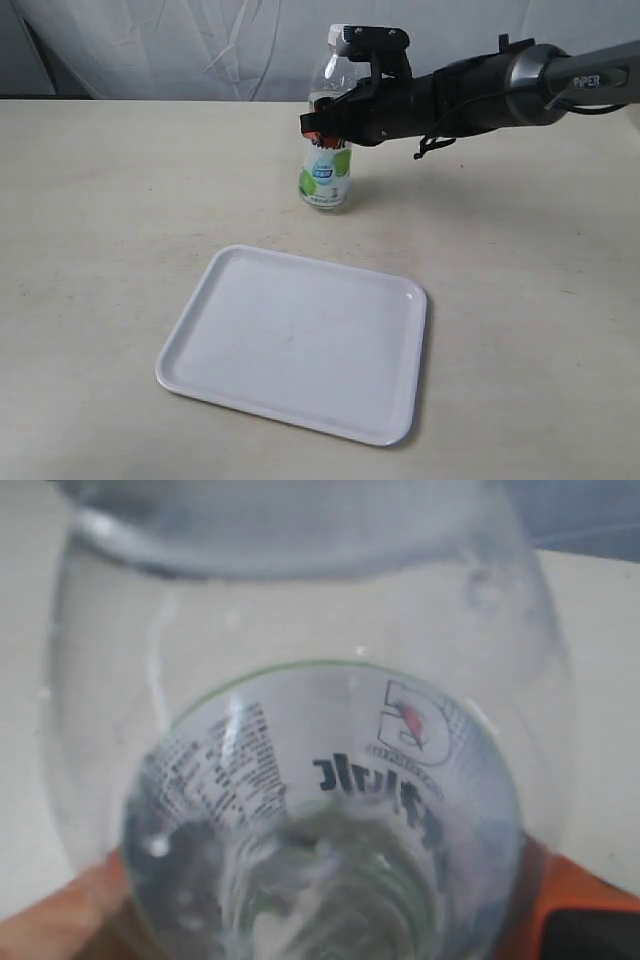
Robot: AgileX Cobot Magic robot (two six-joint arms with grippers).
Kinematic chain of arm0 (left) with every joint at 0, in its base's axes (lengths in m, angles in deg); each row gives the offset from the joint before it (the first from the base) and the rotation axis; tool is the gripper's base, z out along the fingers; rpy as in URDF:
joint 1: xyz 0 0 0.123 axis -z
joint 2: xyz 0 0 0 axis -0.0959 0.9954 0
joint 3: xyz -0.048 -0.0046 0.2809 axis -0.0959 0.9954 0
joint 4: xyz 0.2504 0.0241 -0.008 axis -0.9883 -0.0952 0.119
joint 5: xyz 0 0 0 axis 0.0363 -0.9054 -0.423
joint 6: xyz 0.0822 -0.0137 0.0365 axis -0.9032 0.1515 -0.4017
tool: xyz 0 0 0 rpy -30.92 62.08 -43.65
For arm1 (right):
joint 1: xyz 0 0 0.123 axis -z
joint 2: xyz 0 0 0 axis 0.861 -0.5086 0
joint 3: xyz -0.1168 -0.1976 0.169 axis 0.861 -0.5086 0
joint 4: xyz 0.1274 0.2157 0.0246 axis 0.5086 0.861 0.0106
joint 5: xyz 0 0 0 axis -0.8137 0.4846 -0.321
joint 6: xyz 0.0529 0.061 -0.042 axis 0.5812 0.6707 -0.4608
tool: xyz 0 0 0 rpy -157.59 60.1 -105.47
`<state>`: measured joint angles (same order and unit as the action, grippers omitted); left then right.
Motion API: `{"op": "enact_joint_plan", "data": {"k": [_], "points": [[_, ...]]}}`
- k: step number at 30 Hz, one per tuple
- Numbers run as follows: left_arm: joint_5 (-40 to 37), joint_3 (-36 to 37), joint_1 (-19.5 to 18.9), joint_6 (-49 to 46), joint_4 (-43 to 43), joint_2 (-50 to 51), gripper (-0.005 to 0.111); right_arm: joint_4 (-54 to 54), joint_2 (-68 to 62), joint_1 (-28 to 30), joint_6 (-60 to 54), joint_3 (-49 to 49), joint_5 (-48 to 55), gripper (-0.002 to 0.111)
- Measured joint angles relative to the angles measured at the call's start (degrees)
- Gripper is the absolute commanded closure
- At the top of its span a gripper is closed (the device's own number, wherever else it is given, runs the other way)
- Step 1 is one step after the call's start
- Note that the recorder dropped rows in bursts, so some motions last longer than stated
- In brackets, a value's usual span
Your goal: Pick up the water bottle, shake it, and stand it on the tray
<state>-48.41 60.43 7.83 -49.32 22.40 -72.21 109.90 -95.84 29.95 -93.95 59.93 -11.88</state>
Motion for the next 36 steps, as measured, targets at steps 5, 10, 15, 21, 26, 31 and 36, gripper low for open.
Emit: {"op": "enact_joint_plan", "data": {"k": [5, 10, 15, 21, 26, 31, 36], "points": [[0.0, 0.0, 0.0, 0.0, 0.0, 0.0, 0.106, -30.5, 6.6, -0.9, 25.0, -0.1, 9.0, 0.109], [0.0, 0.0, 0.0, 0.0, 0.0, 0.0, 0.106, -55.5, 16.4, -7.8, 48.4, -3.8, 14.9, 0.109], [0.0, 0.0, 0.0, 0.0, 0.0, 0.0, 0.106, -62.0, 27.3, -18.1, 58.4, -17.9, 2.1, 0.109], [0.0, 0.0, 0.0, 0.0, 0.0, 0.0, 0.106, -60.1, 34.9, -26.3, 62.7, -33.1, -20.7, 0.109], [0.0, 0.0, 0.0, 0.0, 0.0, 0.0, 0.106, -47.5, 34.5, -26.0, 58.7, -35.8, -26.1, 0.109], [0.0, 0.0, 0.0, 0.0, 0.0, 0.0, 0.106, -47.8, 34.2, -24.8, 57.3, -33.3, -21.0, 0.109], [0.0, 0.0, 0.0, 0.0, 0.0, 0.0, 0.106, -52.1, 34.2, -21.0, 65.1, -32.0, -18.3, 0.109]]}}
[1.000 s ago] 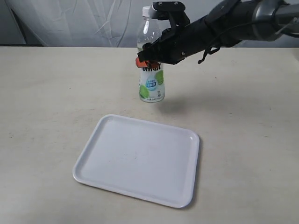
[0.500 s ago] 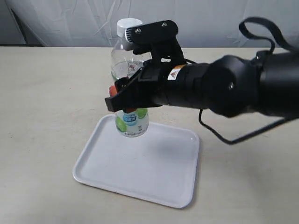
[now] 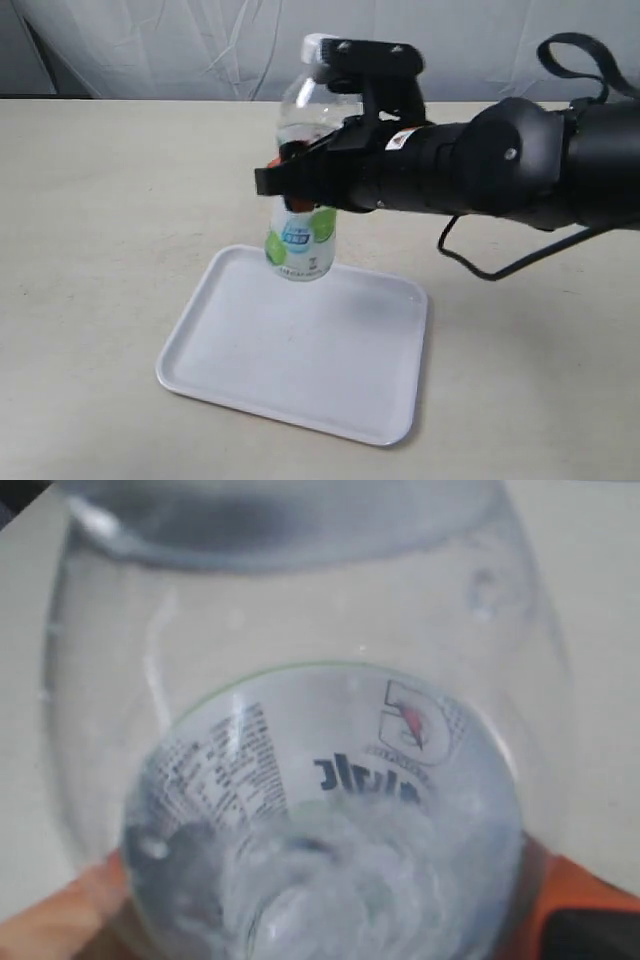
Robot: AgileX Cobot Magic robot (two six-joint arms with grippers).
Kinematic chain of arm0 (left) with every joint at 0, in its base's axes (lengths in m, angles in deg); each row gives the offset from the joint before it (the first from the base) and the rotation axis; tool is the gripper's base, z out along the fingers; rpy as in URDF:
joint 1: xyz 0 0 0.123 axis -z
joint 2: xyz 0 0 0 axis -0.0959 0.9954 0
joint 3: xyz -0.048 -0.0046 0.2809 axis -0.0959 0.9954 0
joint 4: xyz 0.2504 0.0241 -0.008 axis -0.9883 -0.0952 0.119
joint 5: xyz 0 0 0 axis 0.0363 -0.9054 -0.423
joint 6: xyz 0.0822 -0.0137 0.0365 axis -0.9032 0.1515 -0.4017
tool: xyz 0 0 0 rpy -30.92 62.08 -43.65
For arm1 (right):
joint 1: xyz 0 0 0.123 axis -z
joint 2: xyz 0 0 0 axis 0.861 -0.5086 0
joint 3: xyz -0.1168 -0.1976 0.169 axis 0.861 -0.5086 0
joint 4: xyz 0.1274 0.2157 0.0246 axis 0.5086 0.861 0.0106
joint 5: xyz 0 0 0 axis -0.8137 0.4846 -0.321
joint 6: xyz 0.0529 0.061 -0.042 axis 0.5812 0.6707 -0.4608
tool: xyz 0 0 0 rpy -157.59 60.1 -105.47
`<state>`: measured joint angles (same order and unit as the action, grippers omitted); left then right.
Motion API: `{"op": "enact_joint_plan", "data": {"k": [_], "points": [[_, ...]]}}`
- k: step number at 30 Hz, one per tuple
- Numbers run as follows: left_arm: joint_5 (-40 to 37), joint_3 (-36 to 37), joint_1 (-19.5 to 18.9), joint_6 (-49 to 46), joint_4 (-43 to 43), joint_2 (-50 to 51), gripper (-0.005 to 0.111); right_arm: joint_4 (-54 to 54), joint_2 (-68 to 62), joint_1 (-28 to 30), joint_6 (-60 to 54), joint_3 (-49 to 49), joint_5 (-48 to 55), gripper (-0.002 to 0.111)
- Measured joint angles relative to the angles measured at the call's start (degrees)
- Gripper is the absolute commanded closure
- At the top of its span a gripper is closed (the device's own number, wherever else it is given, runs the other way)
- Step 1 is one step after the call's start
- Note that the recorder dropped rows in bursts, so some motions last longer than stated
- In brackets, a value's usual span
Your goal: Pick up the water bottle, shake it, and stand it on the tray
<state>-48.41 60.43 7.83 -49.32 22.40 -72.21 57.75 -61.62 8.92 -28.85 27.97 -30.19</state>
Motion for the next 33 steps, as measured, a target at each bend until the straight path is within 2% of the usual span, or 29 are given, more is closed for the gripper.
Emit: {"op": "enact_joint_plan", "data": {"k": [2, 4, 5, 9, 12, 17, 20, 24, 28, 33], "points": [[0.0, 0.0, 0.0, 0.0, 0.0, 0.0, 0.106, -9.0, 0.3, -0.9, -0.4, 1.9, 4.5, 0.109], [0.0, 0.0, 0.0, 0.0, 0.0, 0.0, 0.106, -12.5, 0.3, 1.6, 11.8, 1.3, 5.7, 0.109], [0.0, 0.0, 0.0, 0.0, 0.0, 0.0, 0.106, -13.7, 0.1, 2.5, 13.2, 1.3, 5.7, 0.109], [0.0, 0.0, 0.0, 0.0, 0.0, 0.0, 0.106, -18.5, 5.3, 0.9, 12.6, 1.9, 7.7, 0.109], [0.0, 0.0, 0.0, 0.0, 0.0, 0.0, 0.106, -22.5, 11.0, -0.5, 12.6, 1.0, 4.4, 0.109], [0.0, 0.0, 0.0, 0.0, 0.0, 0.0, 0.106, -23.6, 6.4, 0.9, 14.0, -3.8, 9.9, 0.109], [0.0, 0.0, 0.0, 0.0, 0.0, 0.0, 0.106, -24.2, 8.8, 0.7, 14.3, -2.2, 13.1, 0.109], [0.0, 0.0, 0.0, 0.0, 0.0, 0.0, 0.106, -25.0, 15.9, 0.2, 14.4, 3.2, 9.1, 0.109], [0.0, 0.0, 0.0, 0.0, 0.0, 0.0, 0.106, -25.1, 14.6, 0.1, 14.5, 0.4, 7.6, 0.109], [0.0, 0.0, 0.0, 0.0, 0.0, 0.0, 0.106, -25.4, 7.4, 0.0, 14.5, -4.2, 18.1, 0.109]]}}
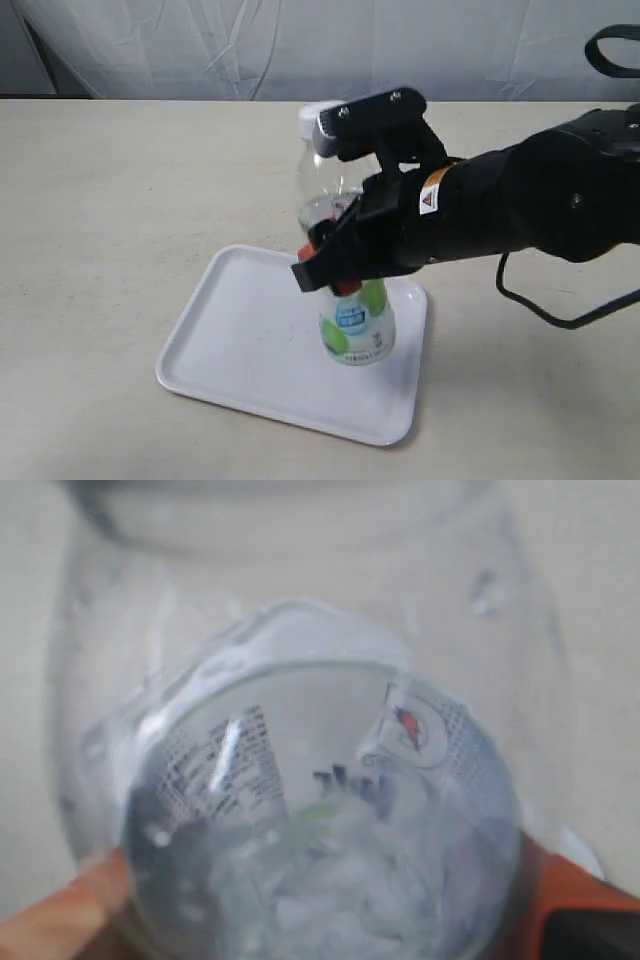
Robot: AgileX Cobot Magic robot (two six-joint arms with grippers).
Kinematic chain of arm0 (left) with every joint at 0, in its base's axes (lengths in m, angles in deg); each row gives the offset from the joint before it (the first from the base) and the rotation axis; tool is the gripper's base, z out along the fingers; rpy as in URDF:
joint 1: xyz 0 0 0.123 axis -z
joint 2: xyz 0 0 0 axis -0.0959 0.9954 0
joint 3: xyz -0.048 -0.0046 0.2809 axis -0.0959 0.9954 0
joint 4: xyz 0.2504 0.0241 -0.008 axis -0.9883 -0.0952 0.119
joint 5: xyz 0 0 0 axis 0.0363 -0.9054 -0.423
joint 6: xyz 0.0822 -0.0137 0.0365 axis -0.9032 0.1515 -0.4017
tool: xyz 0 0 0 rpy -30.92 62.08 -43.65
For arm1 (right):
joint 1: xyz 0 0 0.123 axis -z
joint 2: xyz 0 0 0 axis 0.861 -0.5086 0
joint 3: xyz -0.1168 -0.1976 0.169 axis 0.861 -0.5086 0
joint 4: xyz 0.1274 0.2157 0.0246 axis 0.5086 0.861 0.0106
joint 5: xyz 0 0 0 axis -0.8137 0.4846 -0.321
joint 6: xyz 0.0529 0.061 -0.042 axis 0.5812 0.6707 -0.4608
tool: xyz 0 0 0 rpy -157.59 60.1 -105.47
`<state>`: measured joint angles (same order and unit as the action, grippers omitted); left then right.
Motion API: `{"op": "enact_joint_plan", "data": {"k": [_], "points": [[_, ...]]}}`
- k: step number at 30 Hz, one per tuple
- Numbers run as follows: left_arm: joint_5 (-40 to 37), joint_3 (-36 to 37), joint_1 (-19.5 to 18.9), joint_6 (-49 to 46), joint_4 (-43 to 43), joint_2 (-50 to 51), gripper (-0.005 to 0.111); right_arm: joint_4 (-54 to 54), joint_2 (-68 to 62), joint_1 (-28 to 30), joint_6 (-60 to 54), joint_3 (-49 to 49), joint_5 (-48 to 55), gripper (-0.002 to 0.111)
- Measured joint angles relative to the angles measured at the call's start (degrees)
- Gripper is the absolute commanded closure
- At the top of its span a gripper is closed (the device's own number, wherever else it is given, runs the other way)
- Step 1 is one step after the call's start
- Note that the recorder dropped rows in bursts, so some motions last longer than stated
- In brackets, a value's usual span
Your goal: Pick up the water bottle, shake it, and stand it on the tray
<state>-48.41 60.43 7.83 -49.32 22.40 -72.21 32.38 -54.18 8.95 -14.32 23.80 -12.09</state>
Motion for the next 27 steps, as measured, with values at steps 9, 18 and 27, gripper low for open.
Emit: {"op": "enact_joint_plan", "data": {"k": [9, 18, 27], "points": [[0.0, 0.0, 0.0, 0.0, 0.0, 0.0, 0.106, -0.1, 11.9, 0.0, 0.1, 10.0, -6.4, 0.109], [0.0, 0.0, 0.0, 0.0, 0.0, 0.0, 0.106, 2.1, 3.7, -0.4, 0.4, 2.9, 1.6, 0.109], [0.0, 0.0, 0.0, 0.0, 0.0, 0.0, 0.106, 0.5, 12.3, -0.7, 0.5, 12.9, -6.0, 0.109]]}}
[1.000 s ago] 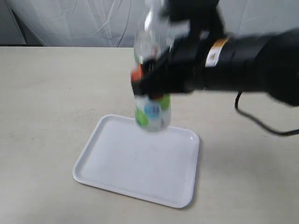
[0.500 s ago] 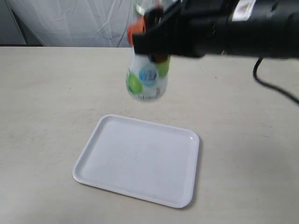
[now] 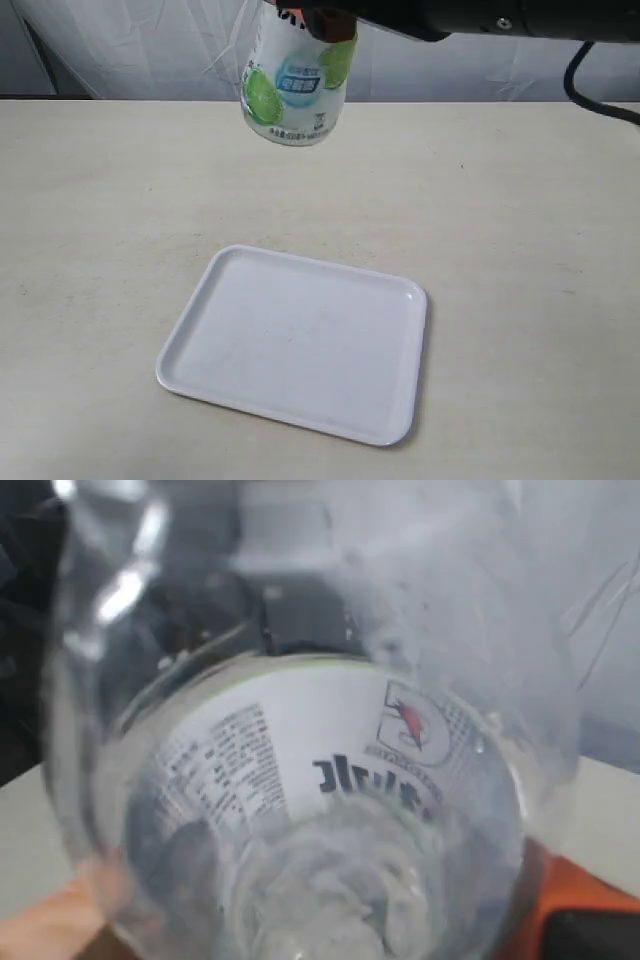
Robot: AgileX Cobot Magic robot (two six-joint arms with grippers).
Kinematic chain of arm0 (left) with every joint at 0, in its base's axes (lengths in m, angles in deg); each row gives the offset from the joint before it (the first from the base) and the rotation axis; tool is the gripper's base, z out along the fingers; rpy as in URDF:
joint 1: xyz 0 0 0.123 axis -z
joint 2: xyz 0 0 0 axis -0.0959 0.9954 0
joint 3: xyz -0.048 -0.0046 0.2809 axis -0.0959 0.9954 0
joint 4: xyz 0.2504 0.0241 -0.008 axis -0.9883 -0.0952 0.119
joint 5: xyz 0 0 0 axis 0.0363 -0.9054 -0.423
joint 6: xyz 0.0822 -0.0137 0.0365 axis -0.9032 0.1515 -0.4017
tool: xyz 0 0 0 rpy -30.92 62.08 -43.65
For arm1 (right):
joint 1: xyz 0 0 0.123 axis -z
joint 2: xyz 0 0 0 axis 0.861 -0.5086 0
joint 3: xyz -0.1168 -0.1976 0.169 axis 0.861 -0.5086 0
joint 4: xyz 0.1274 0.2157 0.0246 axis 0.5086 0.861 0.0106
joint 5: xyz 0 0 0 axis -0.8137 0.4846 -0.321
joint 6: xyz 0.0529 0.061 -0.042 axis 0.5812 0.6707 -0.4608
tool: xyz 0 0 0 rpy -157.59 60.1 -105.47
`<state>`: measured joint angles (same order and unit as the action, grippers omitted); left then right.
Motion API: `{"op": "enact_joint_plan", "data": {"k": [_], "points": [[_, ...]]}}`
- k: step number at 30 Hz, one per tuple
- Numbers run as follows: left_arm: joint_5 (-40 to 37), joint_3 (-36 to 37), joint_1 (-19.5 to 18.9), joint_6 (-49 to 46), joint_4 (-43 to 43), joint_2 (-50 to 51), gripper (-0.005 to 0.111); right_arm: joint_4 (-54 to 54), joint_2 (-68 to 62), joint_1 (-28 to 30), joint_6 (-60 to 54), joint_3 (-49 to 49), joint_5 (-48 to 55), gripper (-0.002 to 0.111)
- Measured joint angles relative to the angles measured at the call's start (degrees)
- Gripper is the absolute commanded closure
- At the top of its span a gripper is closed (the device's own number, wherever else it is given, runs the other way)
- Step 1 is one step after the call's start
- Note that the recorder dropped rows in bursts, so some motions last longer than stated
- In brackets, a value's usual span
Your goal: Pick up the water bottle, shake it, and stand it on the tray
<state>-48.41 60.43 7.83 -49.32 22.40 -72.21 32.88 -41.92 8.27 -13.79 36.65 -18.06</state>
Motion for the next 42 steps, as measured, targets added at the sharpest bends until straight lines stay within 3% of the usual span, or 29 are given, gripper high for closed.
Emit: {"op": "enact_joint_plan", "data": {"k": [7, 12, 18, 23, 25, 28, 33, 38, 42], "points": [[0.0, 0.0, 0.0, 0.0, 0.0, 0.0, 0.106, 1.7, -12.3, 0.0, 0.5, -7.7, 6.9, 0.109], [0.0, 0.0, 0.0, 0.0, 0.0, 0.0, 0.106, 0.2, -10.5, -0.7, 1.0, -6.8, 5.2, 0.109], [0.0, 0.0, 0.0, 0.0, 0.0, 0.0, 0.106, -14.2, -8.6, 8.1, 22.7, -6.0, 3.8, 0.109], [0.0, 0.0, 0.0, 0.0, 0.0, 0.0, 0.106, -14.2, -8.4, 0.2, 11.9, -6.0, 6.3, 0.109], [0.0, 0.0, 0.0, 0.0, 0.0, 0.0, 0.106, -19.5, -8.4, -0.3, 18.4, -6.0, 6.1, 0.109], [0.0, 0.0, 0.0, 0.0, 0.0, 0.0, 0.106, -28.7, -9.0, 3.7, 34.8, -6.0, 5.8, 0.109], [0.0, 0.0, 0.0, 0.0, 0.0, 0.0, 0.106, -29.8, -9.1, -1.9, 25.8, -6.1, 4.3, 0.109], [0.1, 0.0, 0.0, 0.0, 0.0, 0.0, 0.106, -34.9, -9.2, 3.1, 41.6, -6.1, 4.5, 0.109], [0.1, 0.0, 0.0, 0.0, 0.0, 0.0, 0.106, -30.3, -9.0, -1.7, 27.9, -6.1, 4.0, 0.109]]}}
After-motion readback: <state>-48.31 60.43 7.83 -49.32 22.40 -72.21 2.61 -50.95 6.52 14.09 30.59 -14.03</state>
